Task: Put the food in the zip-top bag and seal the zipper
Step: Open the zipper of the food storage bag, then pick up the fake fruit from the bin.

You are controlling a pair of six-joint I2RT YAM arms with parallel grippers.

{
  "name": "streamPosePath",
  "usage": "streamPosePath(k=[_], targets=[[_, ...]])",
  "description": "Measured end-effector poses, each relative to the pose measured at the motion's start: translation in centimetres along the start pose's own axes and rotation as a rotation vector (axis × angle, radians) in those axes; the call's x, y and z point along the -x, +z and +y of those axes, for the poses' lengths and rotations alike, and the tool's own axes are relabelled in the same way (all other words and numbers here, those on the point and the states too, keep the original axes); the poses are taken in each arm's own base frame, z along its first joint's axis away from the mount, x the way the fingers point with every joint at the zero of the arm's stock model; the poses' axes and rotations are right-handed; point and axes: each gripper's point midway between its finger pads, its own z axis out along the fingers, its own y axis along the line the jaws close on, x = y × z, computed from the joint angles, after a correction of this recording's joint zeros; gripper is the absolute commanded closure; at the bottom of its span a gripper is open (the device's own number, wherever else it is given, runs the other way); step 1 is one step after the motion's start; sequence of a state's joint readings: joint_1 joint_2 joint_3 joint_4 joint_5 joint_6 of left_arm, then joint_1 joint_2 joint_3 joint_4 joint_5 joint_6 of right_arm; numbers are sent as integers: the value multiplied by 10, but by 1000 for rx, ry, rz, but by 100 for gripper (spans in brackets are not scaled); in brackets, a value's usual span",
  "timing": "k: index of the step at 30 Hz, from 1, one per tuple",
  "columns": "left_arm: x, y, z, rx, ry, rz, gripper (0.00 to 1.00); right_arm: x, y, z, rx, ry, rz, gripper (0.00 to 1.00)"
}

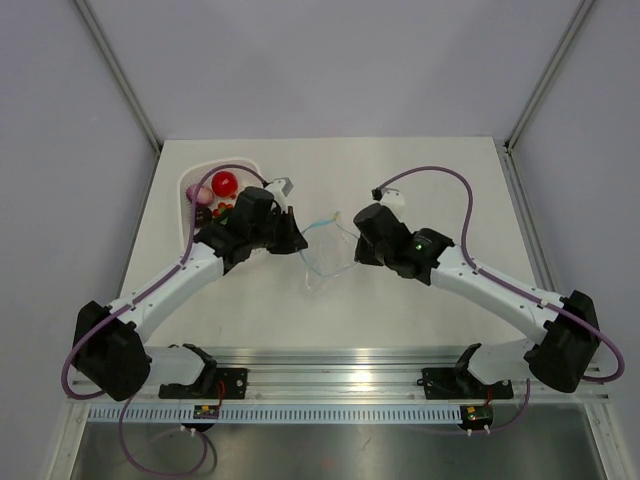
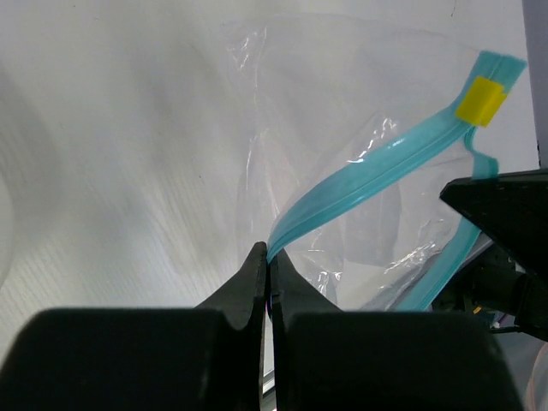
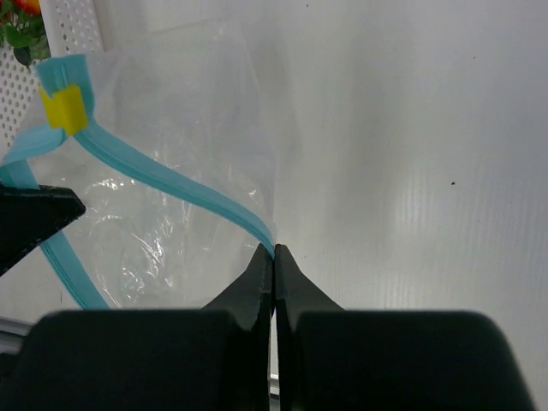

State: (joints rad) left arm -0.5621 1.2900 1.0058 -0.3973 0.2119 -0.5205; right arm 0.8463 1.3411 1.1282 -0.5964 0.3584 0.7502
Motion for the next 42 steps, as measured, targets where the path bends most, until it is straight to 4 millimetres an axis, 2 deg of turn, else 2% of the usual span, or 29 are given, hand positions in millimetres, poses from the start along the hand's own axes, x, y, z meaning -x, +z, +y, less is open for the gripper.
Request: streamPosePath(k=[8,9,11,12,14,18,21,28,33,40,42], targets=[[-6,7,5,17,26,56,99,27,-8,13,5,-45,-53,100],[-8,8,5,15,28,63,84,29,-6,15,0,-55,-50,100],[-9,10,6,12,38,73,61,32,-3,18,-14,-78,-37,100],[-10,11,6,12,39,78,42,34,-1,20,-23,-89,-31,100],[-8,10,6,11,45,87,27,38,3,25,-37,-111,-16,100],[14,4,6,10,41,53,24,39,11,30,-63,-149,14,100],[40,-6,14,22,21,0,23,35,18,28,-91,-180,47,100],[82,-31,60,107,-66,-82,20,27,36,28,-138,-240,104,100],[109,-47,87,192,-96,-131,9,28,42,33,-135,-268,115,100],[140,-69,163,576,-190,-203,9,34,40,42,-95,-288,111,100],[141,-71,188,680,-217,-207,9,36,39,44,-85,-290,109,100]])
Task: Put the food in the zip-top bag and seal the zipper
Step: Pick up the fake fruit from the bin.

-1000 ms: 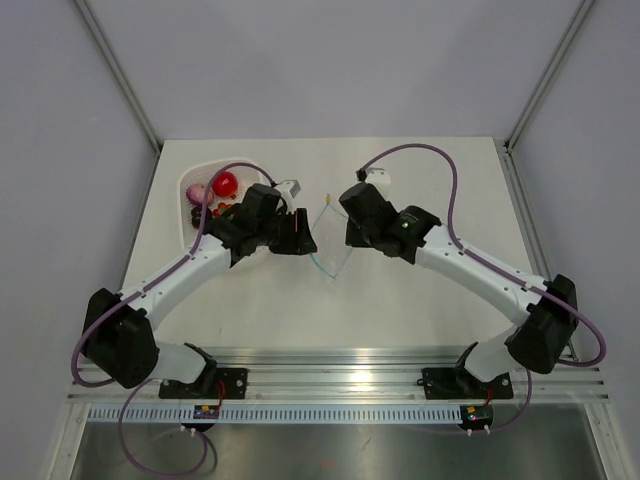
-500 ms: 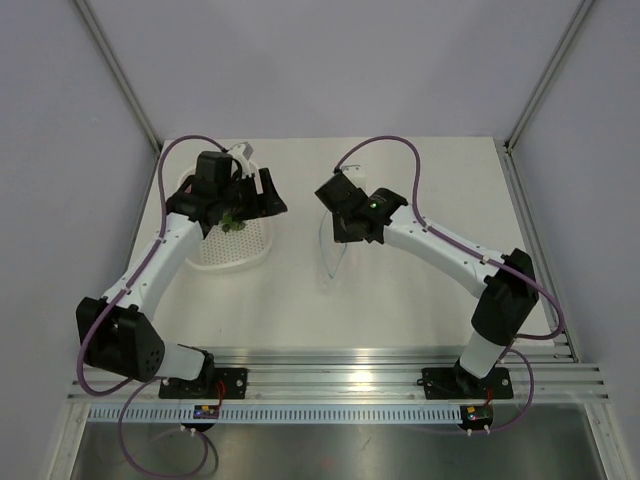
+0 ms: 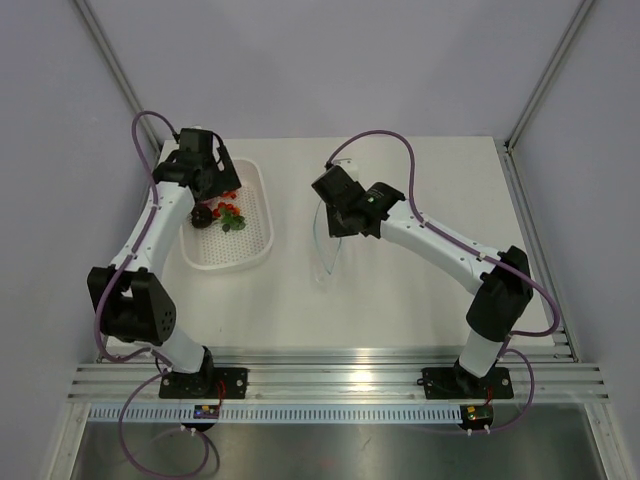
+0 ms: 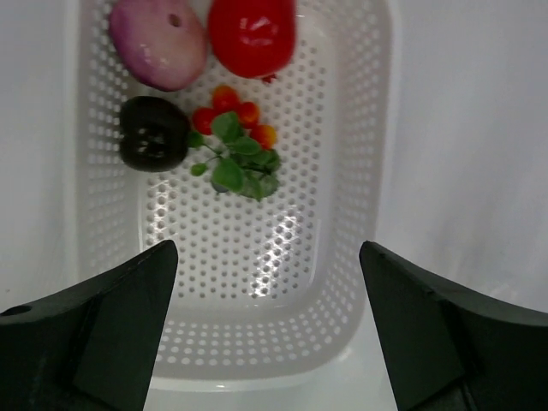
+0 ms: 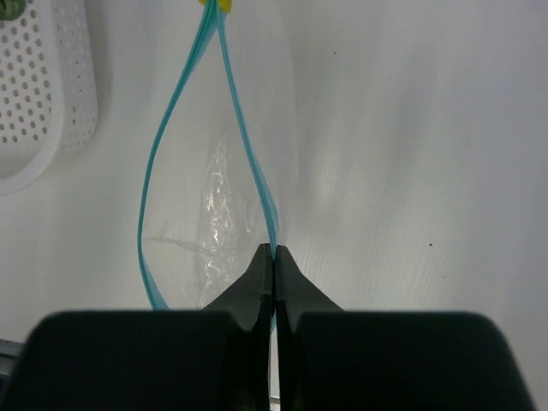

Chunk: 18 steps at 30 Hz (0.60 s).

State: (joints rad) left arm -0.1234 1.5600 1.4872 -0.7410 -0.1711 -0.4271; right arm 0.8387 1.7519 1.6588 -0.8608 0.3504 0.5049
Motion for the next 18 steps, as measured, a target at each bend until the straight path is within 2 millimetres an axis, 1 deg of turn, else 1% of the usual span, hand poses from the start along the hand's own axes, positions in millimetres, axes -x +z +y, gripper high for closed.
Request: streamPosePath(k=[4,6,9,11,12,15,18], targets=[[-2,26,36,178,-25,15,11,3,0,3,15,1,-7,100],[-2,40,48,225,-54,50,12,3,0,5,27,3,-8,100],[6,69,66,280,-99,76,13,4,0,8,41,4,-7,100],[2,83,77,309,-111,100,15,3,0,10,49,5,-5,100],[-2,89,83,324,-114,116,17,3,0,10,53,5,-4,100],[-12,103,91,346,-108,158,21,4,0,12,60,7,-5,100],[-21,115,93,355,-97,187,20,4,1,13,67,9,-6,100]])
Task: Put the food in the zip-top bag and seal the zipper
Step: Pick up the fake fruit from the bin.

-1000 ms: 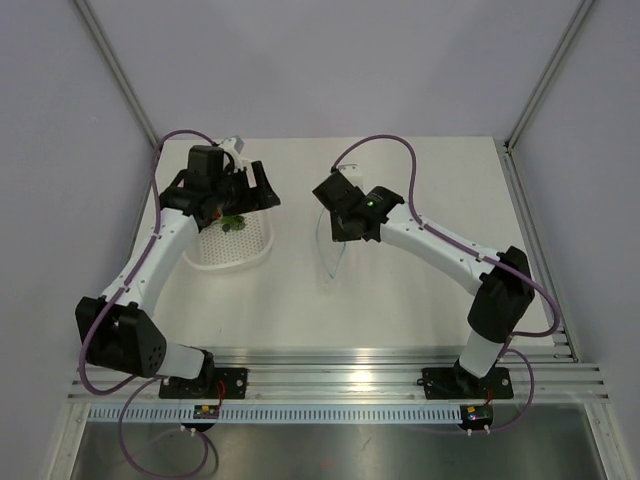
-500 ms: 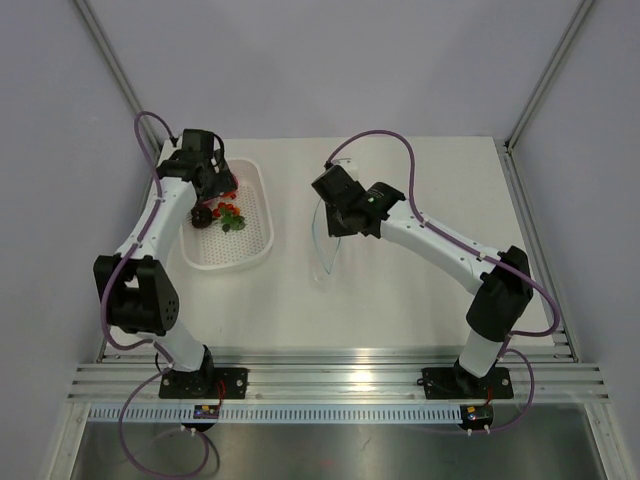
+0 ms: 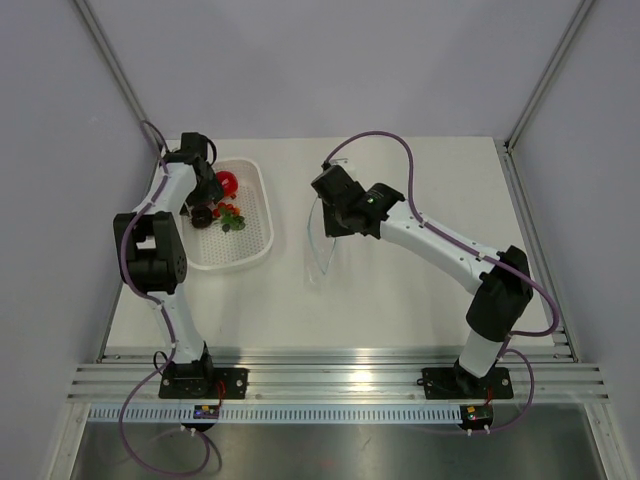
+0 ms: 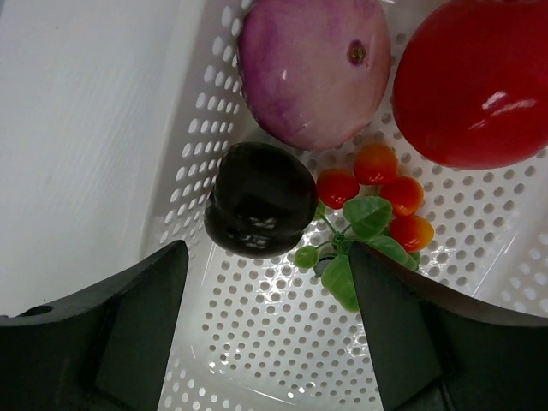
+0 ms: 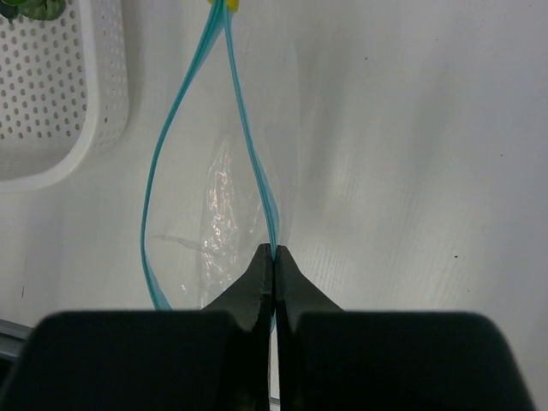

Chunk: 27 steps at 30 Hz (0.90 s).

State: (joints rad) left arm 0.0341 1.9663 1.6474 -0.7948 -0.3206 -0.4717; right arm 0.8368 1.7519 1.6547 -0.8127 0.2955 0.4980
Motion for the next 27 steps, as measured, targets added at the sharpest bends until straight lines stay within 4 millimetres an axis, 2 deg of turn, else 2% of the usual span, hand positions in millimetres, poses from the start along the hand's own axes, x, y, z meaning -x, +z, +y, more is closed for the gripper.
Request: streamPosePath(k=[4,11,20,27], targets=[[-5,9,-1,0,4,23,20,-4,3,-1,-3,-2,8,100],[0,17,3,-3,-12,18,23,-12,7,-4,-12,-4,25,100],[-9,37,-3,-26,11,52,23,-21,12,-4,-6,0,49,100],[-11,41,-7,-48,17,54,27,-22,11,-3,-1,5,50,100]])
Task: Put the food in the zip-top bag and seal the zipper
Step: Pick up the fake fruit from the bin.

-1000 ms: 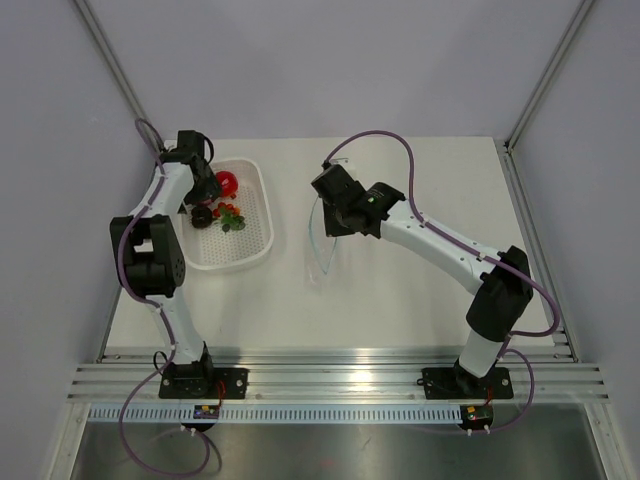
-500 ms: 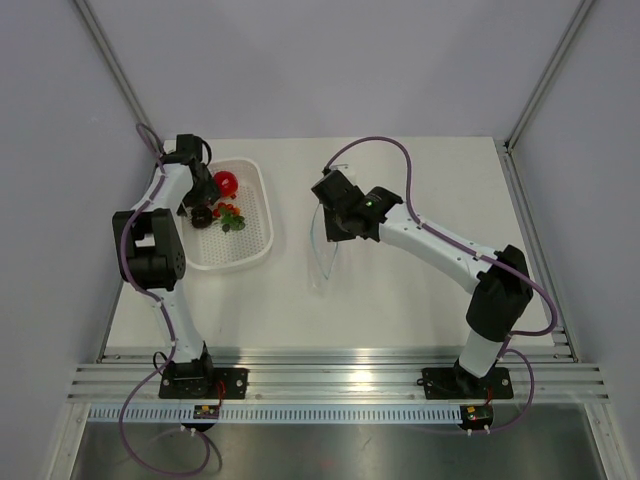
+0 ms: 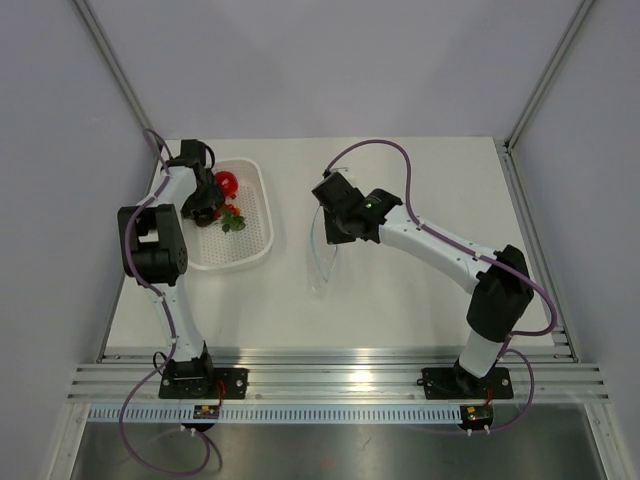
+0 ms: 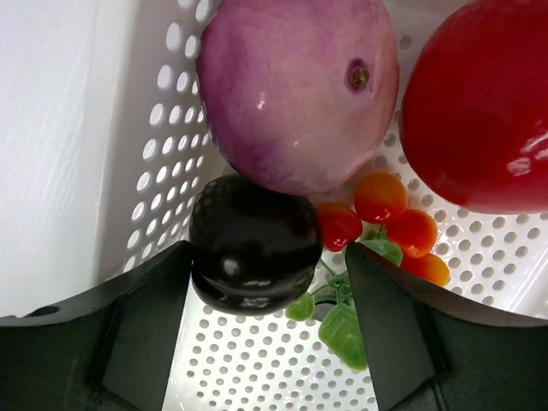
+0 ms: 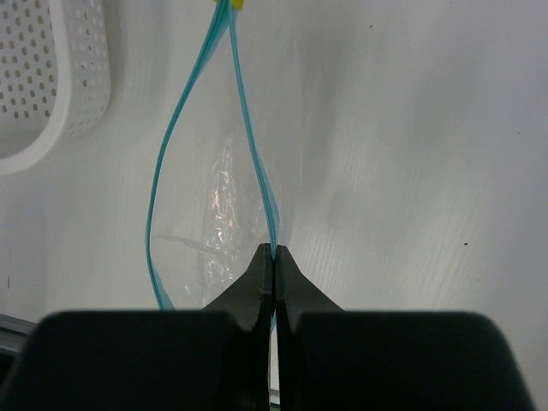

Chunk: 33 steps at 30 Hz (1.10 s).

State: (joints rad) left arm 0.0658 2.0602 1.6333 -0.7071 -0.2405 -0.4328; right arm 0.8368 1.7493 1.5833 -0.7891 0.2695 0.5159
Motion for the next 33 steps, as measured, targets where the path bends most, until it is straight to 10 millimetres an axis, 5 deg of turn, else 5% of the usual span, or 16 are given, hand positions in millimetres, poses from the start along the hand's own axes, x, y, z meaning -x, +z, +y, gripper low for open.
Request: streamPosePath(k=[10,14,22,26,33], targets=[[-8,7,-1,-11,17,16,31,2,-2,1,6,15,-6,100],[-10,9,0,-9,23,19,54,2,-3,2,9,23,-8,100],[-16,0,3,-24,26,12,75,2,-5,3,16,32,-5,100],[-21,-38,9,-70,25,-14,85,1,-6,6,29,32,5,100],[1,-141,3,-253,22,-208,94,19,4,25,57,34,-1,100]])
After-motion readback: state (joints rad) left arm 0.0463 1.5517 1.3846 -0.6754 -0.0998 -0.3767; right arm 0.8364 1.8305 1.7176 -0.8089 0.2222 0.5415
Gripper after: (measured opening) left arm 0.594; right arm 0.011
